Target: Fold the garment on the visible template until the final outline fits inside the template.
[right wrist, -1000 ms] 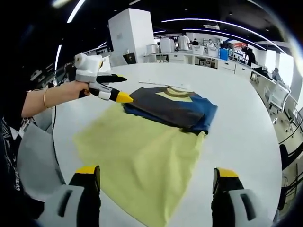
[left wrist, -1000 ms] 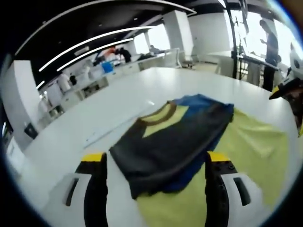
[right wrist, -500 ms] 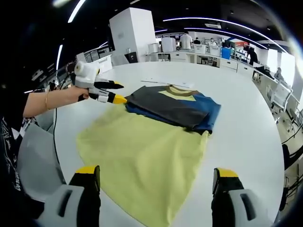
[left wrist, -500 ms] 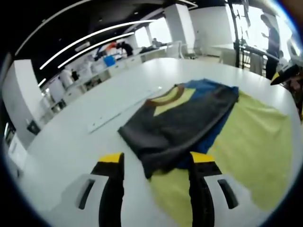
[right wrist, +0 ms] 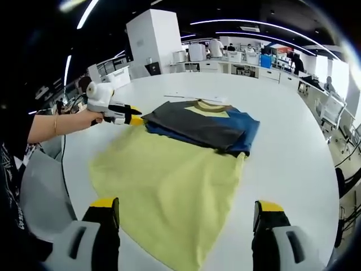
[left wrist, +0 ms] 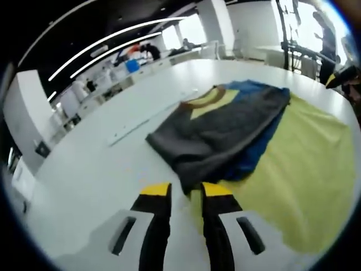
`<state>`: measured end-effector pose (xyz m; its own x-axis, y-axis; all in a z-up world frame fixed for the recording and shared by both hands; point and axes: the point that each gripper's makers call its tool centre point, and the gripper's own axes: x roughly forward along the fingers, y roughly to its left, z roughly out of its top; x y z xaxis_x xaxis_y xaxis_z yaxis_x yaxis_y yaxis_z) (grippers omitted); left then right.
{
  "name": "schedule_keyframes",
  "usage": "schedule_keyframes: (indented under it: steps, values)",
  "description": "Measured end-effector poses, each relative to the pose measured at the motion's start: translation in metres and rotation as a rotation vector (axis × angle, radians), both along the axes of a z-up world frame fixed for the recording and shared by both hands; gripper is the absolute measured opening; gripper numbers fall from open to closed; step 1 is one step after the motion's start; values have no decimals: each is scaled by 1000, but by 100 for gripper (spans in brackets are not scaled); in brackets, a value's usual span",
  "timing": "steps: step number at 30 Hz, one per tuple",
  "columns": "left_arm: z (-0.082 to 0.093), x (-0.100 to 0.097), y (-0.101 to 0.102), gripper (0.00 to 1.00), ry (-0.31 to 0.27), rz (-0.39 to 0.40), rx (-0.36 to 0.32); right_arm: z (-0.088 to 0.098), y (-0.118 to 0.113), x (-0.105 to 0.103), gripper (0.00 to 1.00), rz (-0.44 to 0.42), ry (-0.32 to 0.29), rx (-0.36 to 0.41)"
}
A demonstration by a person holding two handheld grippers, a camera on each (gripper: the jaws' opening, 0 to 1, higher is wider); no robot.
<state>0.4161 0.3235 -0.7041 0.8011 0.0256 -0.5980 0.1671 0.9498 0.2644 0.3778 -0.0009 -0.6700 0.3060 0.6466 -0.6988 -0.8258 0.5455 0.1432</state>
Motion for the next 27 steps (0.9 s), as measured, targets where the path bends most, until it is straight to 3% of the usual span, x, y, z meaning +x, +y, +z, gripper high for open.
schedule_keyframes:
  steps: [8,27]
  values:
    - [-5,4,-1,0,2,-6,-3,-1,-6,4,99,-19,-2,-4]
    - [-7,-7,-4,0,-2,-15,32,0,-2,1,99,-25,6,6]
